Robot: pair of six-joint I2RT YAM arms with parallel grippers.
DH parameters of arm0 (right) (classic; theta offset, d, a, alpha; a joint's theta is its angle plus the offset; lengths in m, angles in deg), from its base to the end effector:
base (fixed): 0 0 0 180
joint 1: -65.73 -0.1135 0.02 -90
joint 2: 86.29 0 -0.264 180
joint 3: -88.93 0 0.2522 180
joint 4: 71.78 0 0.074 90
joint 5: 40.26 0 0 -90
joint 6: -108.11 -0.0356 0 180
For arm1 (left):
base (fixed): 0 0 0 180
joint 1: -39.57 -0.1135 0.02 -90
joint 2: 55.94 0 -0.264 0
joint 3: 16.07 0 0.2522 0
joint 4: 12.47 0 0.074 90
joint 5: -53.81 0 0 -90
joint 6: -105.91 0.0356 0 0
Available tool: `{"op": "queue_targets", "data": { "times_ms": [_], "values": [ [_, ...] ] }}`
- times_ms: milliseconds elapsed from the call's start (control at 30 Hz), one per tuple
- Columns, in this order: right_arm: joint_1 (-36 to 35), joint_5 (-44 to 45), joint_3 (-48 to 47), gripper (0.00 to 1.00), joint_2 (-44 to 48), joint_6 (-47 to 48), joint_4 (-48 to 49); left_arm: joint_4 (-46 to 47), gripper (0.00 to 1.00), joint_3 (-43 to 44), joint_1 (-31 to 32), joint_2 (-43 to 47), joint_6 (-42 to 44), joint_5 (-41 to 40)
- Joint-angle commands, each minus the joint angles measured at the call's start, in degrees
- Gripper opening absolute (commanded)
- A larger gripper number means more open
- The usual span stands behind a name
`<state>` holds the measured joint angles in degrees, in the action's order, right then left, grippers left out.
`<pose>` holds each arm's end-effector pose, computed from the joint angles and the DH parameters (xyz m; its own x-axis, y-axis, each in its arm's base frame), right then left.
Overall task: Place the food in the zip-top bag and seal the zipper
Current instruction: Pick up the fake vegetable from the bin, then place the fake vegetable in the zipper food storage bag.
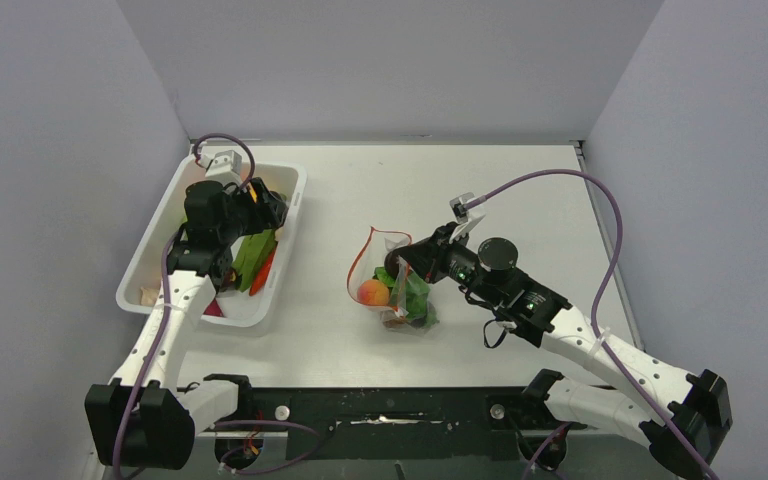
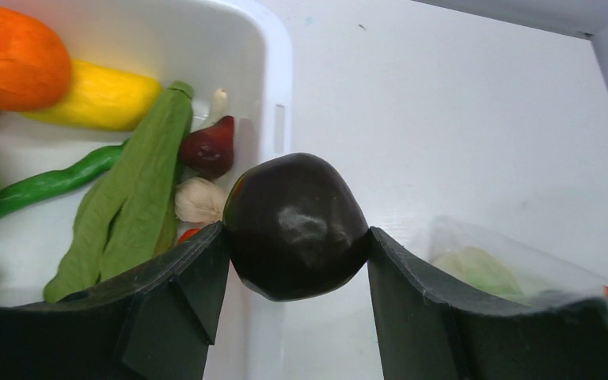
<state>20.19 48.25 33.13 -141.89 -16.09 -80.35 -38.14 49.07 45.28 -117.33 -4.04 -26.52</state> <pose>0.1615 0.1659 0.3163 -0.4955 0.2973 -0.8161 -0.5477 0.6223 0.5592 0.2446 -0.0305 0.3210 -0.4355 -0.2945 -0.8506 0.1112 0.9201 -0.3755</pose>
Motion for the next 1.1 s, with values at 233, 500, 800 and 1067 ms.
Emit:
{"op": "queue_targets", "data": {
  "times_ms": [233,500,800,1067],
  "values": [
    [-0.77,-0.37,-3.21,0.00,-2.02,-1.31,3.15,1.08,0.42,-3.85,10.86,10.49,-5.47,8.41],
    [-0.87,-0.17,-3.62,0.00,-2.25,-1.58,2.98,5.78,0.41,-6.01,20.99,12.45,-10.57,8.17],
    [-0.87,-1.46,-4.35,0.00,-2.16,-1.78,2.13,6.63,0.41,-5.46,32.45,9.49,-6.42,-0.09],
    [-1.02,-2.63,-3.93,0.00,-2.19,-1.51,2.69,5.28,0.41,-4.20,36.53,5.63,-2.48,-7.04]
  ]
}}
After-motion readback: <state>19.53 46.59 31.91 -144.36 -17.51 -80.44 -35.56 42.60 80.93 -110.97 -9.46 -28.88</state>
